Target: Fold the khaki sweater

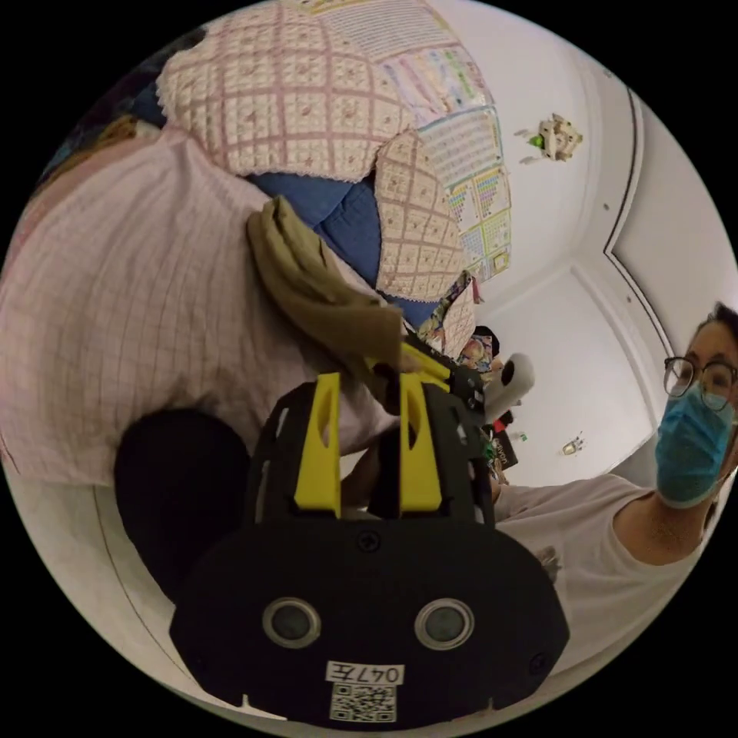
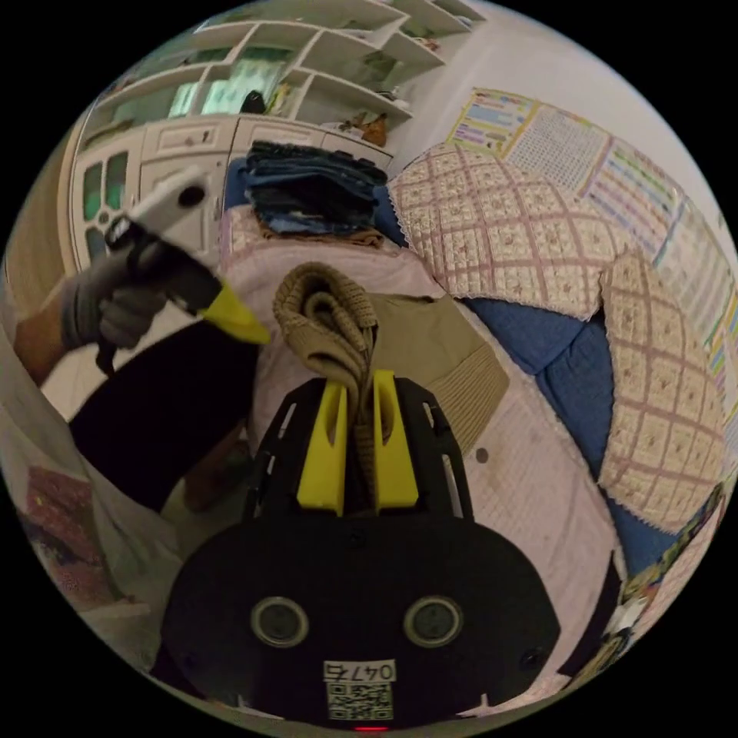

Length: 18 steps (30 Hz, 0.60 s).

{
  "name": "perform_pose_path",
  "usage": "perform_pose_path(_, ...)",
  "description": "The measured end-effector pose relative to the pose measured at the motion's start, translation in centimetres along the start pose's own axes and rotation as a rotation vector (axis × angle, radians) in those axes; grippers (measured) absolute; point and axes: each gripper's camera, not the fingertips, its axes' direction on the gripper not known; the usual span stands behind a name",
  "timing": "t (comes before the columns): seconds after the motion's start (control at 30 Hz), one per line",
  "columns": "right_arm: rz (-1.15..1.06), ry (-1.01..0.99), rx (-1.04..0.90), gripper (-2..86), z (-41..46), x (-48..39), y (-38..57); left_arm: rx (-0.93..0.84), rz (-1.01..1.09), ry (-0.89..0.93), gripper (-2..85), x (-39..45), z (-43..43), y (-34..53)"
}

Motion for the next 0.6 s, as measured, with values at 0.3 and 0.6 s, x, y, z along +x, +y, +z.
perform_pose_path(0.3,-0.11,-0.223,-0.097,5.0,4.4,4.8,-2.0,0.089,-0.128,0.235,29.2,-10.6,3.4,-4.8)
perform_pose_path(0.6,0.416,-0.387,0.206,7.8,6.2,25.4,0.8,-0.032,-0.181,0.052,15.9,-21.0,3.2,-7.1)
